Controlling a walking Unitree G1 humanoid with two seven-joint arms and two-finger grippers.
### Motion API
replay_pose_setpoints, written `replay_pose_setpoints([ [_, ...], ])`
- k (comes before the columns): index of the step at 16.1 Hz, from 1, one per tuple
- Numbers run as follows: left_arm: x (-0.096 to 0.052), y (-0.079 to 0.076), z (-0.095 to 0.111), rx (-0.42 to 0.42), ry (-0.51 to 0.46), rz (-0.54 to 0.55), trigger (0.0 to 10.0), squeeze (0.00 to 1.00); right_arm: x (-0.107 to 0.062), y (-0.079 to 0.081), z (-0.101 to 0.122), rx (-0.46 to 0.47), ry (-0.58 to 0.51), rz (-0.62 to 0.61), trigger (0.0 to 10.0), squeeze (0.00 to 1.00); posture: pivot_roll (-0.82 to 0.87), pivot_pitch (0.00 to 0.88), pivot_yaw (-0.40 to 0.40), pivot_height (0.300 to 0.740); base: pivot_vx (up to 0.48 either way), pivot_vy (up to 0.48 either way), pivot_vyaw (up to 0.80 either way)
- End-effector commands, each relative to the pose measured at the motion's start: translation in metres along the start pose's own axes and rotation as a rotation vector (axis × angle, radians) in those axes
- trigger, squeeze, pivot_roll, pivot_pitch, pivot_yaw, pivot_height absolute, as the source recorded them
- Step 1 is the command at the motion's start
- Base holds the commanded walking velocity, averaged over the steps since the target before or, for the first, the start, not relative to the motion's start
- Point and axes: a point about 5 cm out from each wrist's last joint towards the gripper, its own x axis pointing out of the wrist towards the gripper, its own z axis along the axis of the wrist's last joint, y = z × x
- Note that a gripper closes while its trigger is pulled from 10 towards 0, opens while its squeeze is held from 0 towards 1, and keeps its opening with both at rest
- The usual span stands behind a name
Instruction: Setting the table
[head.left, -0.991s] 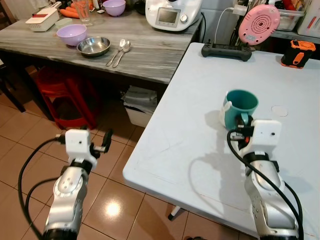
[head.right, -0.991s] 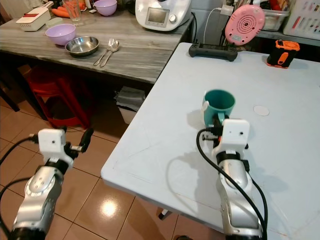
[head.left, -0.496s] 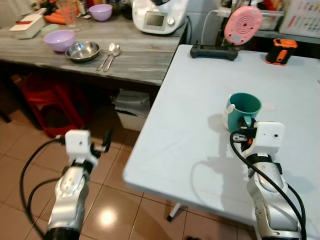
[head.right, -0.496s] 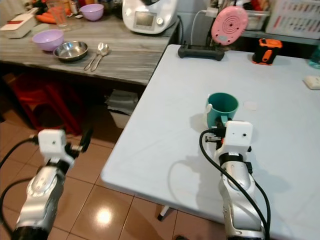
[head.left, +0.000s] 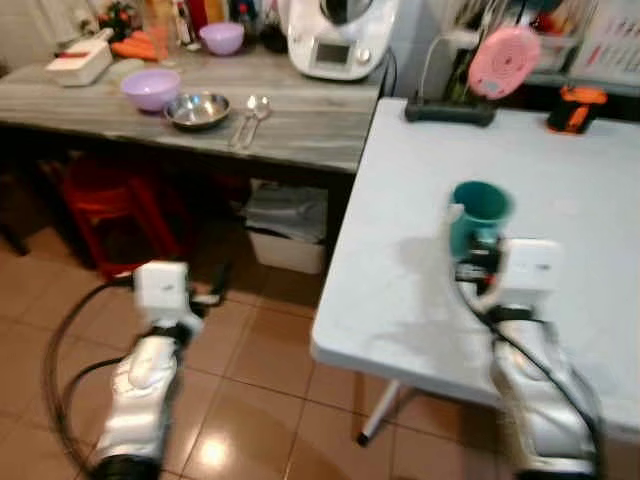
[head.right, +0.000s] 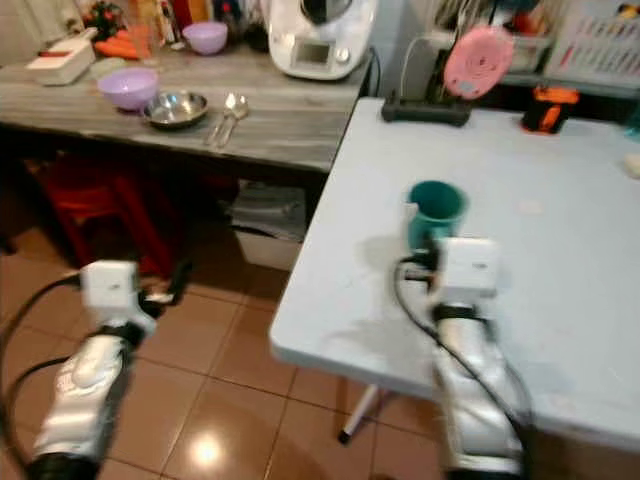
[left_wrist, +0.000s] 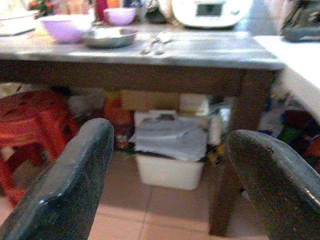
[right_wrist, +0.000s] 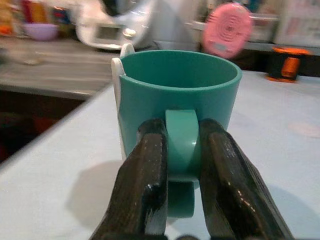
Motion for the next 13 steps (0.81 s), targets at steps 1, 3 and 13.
replay_pose_setpoints([
  [1, 0.0018, -0.0037, 0.0025, 0.004, -0.016, -0.017, 10.0, 0.00, 0.0026, -0.0042, 0.0082, -0.012, -0.030, -0.013, 10.0, 0.00, -0.05, 0.067, 0.044, 0.740, 0.000, 0.431, 0.00],
  [3, 0.0024, -0.0048, 0.0030, 0.003, -0.020, -0.018, 10.0, 0.00, 0.0032, -0.0044, 0.0088, -0.014, -0.031, -0.012, 10.0, 0.00, -0.05, 0.070, 0.044, 0.740, 0.000, 0.435, -0.49],
  [13, 0.0051, -0.0111, 0.0024, -0.011, -0.024, -0.026, 10.0, 0.00, 0.0038, -0.0046, 0.0107, -0.014, -0.037, -0.022, 10.0, 0.00, -0.06, 0.077, 0.047, 0.740, 0.000, 0.459, -0.50],
])
